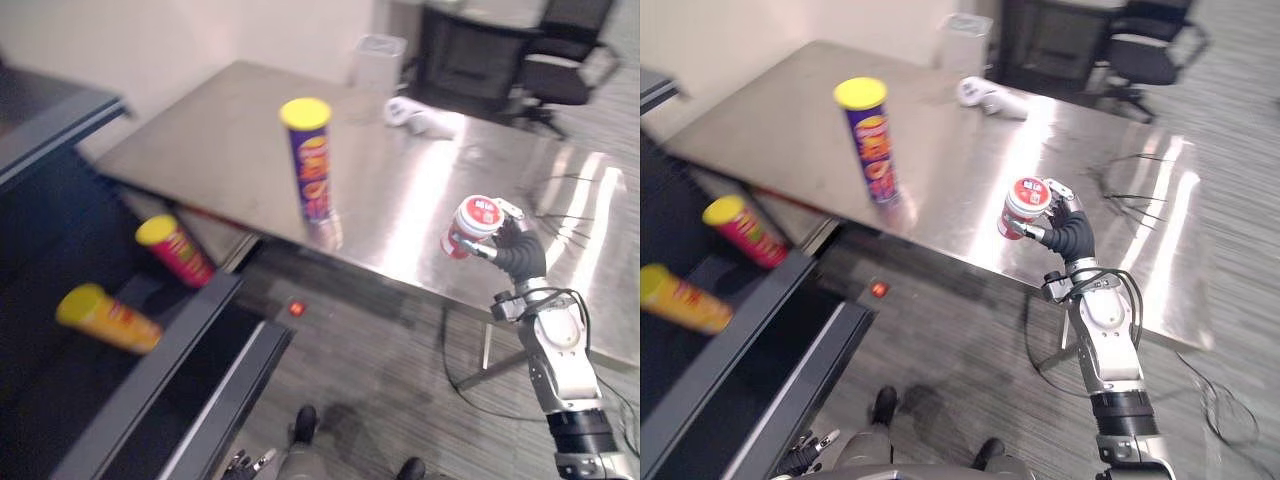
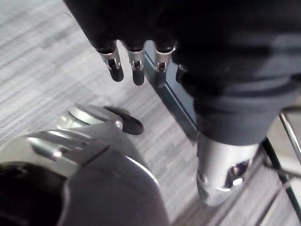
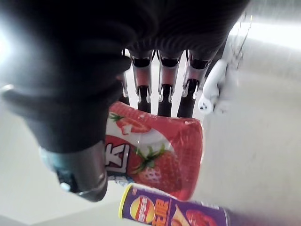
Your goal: Put the gum and the chips on the shelf.
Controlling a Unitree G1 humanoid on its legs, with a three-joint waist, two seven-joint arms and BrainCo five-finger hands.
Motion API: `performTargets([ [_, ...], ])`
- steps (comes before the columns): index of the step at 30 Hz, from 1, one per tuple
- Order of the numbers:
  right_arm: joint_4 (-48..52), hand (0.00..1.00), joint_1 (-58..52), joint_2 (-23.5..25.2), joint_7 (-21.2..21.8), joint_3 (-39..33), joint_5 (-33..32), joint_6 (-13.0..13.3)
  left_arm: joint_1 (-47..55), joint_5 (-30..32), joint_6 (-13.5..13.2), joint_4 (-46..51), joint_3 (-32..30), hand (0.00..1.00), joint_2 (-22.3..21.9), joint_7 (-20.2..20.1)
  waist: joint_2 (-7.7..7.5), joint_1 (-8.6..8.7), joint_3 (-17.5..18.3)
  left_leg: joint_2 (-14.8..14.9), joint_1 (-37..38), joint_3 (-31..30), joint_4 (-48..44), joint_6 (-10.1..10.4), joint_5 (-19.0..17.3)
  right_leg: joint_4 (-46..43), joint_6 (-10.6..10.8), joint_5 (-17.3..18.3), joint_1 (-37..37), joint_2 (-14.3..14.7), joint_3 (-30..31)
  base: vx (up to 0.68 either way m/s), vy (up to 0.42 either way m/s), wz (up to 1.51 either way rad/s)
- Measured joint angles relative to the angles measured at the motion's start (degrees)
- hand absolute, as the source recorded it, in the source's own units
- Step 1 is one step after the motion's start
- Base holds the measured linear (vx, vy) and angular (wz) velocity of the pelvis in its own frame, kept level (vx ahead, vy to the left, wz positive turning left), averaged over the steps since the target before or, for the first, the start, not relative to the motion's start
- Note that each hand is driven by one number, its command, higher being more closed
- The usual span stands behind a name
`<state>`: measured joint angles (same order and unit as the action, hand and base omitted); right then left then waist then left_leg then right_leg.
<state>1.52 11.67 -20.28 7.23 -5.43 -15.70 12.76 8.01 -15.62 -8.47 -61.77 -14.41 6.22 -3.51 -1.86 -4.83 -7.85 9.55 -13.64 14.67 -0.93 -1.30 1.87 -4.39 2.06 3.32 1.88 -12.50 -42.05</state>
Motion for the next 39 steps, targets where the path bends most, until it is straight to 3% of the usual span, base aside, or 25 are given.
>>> performTargets([
  [2,0.03,1.0,-0.87,0.06,-1.12,-3.1,0.1,-0.02,0.58,0.05,0.23,0.13,-0.24,0.0,-0.75,-0.02,-0.36,0.39,-0.14,0.25,0.4,9.84,-6.79,-1.58,1.04,-1.06,0.41,-0.28,-0.74,-2.42,-4.93,-0.04,-0.005,1.67],
  [3,0.19,1.0,-1.76,-0.03,-1.96,-5.78,0.1,-0.02,1.2,0.15,0.25,0.18,-1.27,0.0,-1.69,-0.03,0.82,1.16,0.1,1.67,2.41,15.23,-11.83,-1.79,0.88,-2.35,0.45,-0.28,-2.2,-3.36,-8.49,-0.01,0.024,1.5],
  [4,0.4,1.0,-2.04,-0.21,-2.25,-6.93,0.1,-0.01,1.63,0.16,0.25,0.21,-1.81,0.0,-2.05,-0.06,1.63,1.38,0.25,2.04,3.52,16.27,-12.69,-1.55,-0.25,-2.78,0.53,-0.33,-2.8,-3.44,-10.03,-0.04,0.068,1.66],
  [5,0.8,1.0,-2.24,-0.23,-3.03,-9.98,0.14,-0.01,1.51,0.38,0.24,0.39,-2.15,0.0,-2.35,-0.09,3.41,1.93,0.4,1.53,2.89,17.51,-12.13,-1.51,0.14,-3.52,0.61,-0.37,-3.77,-3.43,-12.65,-0.04,0.052,1.17],
  [8,3.44,1.0,-3.73,0.07,-2.98,-12.62,1.99,0.02,2.33,0.86,0.23,1.15,-4.65,0.0,-2.06,-0.13,2.84,2.04,0.61,-2.35,4.17,14.99,-2.91,0.12,3.54,0.2,1.68,-1.0,-5.22,-3.33,-16.04,-0.11,0.151,0.99],
  [10,4.97,1.0,-5.98,2.0,-2.86,-13.69,2.21,0.03,3.42,1.28,0.39,0.15,-6.74,0.0,-2.26,-0.25,2.76,2.3,0.71,-2.5,6.28,15.2,-1.11,0.08,-0.79,0.49,2.87,-1.72,-5.54,-3.09,-17.81,-0.06,0.196,0.34],
  [11,5.1,1.0,-6.95,2.48,-2.87,-14.16,2.2,0.02,4.29,1.41,0.4,0.14,-6.89,0.0,-2.28,-0.28,2.82,2.55,0.73,-2.99,6.82,14.81,0.25,1.17,-0.5,0.19,3.21,-1.96,-5.78,-3.05,-18.03,-0.03,0.147,0.43],
  [14,5.14,1.0,-10.86,3.76,-3.01,-17.11,2.2,-0.1,4.66,3.06,0.3,1.37,-7.48,0.0,-1.55,-0.67,1.58,4.0,2.76,-6.51,5.89,11.42,6.78,0.2,2.98,2.37,4.42,-5.11,-5.52,-3.08,-21.69,-0.06,0.108,0.61],
  [16,5.12,1.0,-10.74,3.95,-3.26,-18.73,2.21,-0.09,3.94,3.32,0.29,1.41,-7.46,0.0,-1.54,-0.69,1.62,4.44,2.75,-7.11,4.8,9.88,6.79,-0.05,3.13,2.51,4.27,-6.02,-5.13,-3.34,-22.97,-0.07,0.082,0.4],
  [21,0.88,1.0,-8.63,3.98,-5.11,-18.73,4.09,-0.25,4.1,3.4,0.28,1.42,-6.08,0.0,-1.56,-0.69,1.72,2.87,2.66,-8.12,6.65,9.42,6.79,-0.39,3.34,-2.65,2.29,-5.09,-5.42,-6.43,-19.11,-0.04,0.054,0.05],
  [26,-0.35,1.0,-7.1,3.95,-5.41,-15.8,4.64,-0.58,5.6,3.52,0.3,1.43,-5.66,0.0,-1.56,-1.24,1.61,1.56,2.47,-8.3,7.2,9.55,6.82,-0.06,2.79,-3.71,0.56,-3.82,-5.48,-7.07,-17.1,-0.04,0.026,0.01],
  [29,-0.37,1.0,-6.39,3.94,-5.43,-14.16,4.88,-0.73,5.73,3.57,0.28,1.44,-5.7,0.0,-1.52,-1.33,1.16,0.27,1.17,-8.52,7.21,10.17,6.83,-0.39,2.36,-3.32,1.66,-2.97,-6.2,-7.07,-17.12,-0.07,0.036,0.11],
  [30,-0.85,1.0,-6.15,3.97,-5.4,-13.54,5.93,-0.73,5.53,3.55,0.31,1.38,-5.77,0.0,-1.18,-1.32,-1.27,-0.12,0.48,-9.08,7.5,13.11,5.53,-0.49,0.66,-1.55,2.12,-2.82,-5.91,-8.15,-17.27,-0.05,0.072,0.21],
  [31,-1.45,1.0,-6.0,3.93,-5.38,-13.23,6.35,-0.74,5.49,3.56,0.32,1.33,-5.85,0.0,-1.08,-1.31,-1.85,-0.22,0.28,-8.9,7.13,13.62,2.06,-1.56,0.24,-2.37,2.32,-2.74,-6.04,-8.91,-17.13,0.03,0.066,0.21],
  [32,-1.94,1.0,-5.91,3.91,-5.4,-12.74,6.72,-0.84,6.08,3.56,0.33,1.31,-5.92,0.0,-1.12,-1.36,-1.32,-0.57,0.52,-8.27,7.09,12.57,-1.48,-1.46,-2.71,-5.13,3.43,-1.88,-6.26,-9.73,-17.0,0.05,0.045,0.31],
  [33,-2.06,1.0,-5.96,4.86,-5.43,-11.95,6.76,-0.92,6.68,3.58,0.34,1.4,-6.12,0.0,-0.79,-1.29,-2.0,-0.58,-0.05,-9.11,7.17,10.12,-1.23,-1.81,-3.53,-9.66,0.88,0.35,-6.32,-11.5,-15.39,0.05,0.058,0.57],
  [34,-1.87,1.0,-6.59,4.99,-5.28,-11.88,6.85,-0.92,7.18,3.62,0.23,1.62,-5.74,0.0,-0.53,-1.23,-2.15,-0.14,-0.15,-9.62,7.13,7.04,-1.44,-2.5,-3.91,-12.76,-8.26,4.53,-2.98,-10.24,-6.35,-0.01,0.074,0.76],
  [35,-1.65,1.0,-7.18,4.88,-5.17,-12.0,6.88,-0.93,7.2,3.65,0.24,1.51,-5.26,0.0,-0.03,-1.28,-2.23,0.06,-0.19,-9.97,6.97,5.28,-1.64,-2.86,-3.86,-13.23,-11.88,6.82,-1.11,-8.26,1.02,0.05,0.049,1.27],
  [36,-0.98,1.0,-8.92,4.63,-4.81,-12.37,6.88,-0.93,7.02,3.8,0.28,1.02,-4.92,0.0,1.09,-1.24,-2.27,1.31,-0.23,-10.74,7.0,0.76,-2.05,-3.81,-3.64,-13.0,-16.21,10.17,0.63,-3.29,13.38,0.08,0.004,1.58],
  [37,-0.42,1.0,-10.12,4.52,-4.55,-12.47,6.87,-0.94,7.16,4.19,0.21,0.75,-5.01,0.0,1.84,-1.16,-2.12,2.37,-0.34,-11.48,7.09,-2.52,-2.01,-4.43,-3.36,-12.91,-15.36,12.24,1.02,-0.06,21.29,0.18,-0.042,1.96],
  [38,-0.13,1.0,-10.45,4.46,-4.14,-12.25,6.88,-0.95,7.0,4.66,0.27,0.51,-5.03,0.0,2.63,-0.78,-2.63,2.97,-0.78,-12.3,8.14,-5.74,-1.4,-4.66,-3.19,-14.58,-10.18,12.66,1.5,2.86,28.7,0.16,-0.039,1.46],
  [39,-0.1,1.0,-10.47,4.46,-4.1,-12.06,6.89,-0.95,6.91,4.68,0.27,0.39,-5.03,0.0,2.91,-0.56,-2.41,2.88,-1.03,-12.42,8.61,-6.85,-1.34,-4.66,-3.14,-15.78,-8.01,12.8,2.06,3.79,30.89,0.14,-0.025,1.2],
])
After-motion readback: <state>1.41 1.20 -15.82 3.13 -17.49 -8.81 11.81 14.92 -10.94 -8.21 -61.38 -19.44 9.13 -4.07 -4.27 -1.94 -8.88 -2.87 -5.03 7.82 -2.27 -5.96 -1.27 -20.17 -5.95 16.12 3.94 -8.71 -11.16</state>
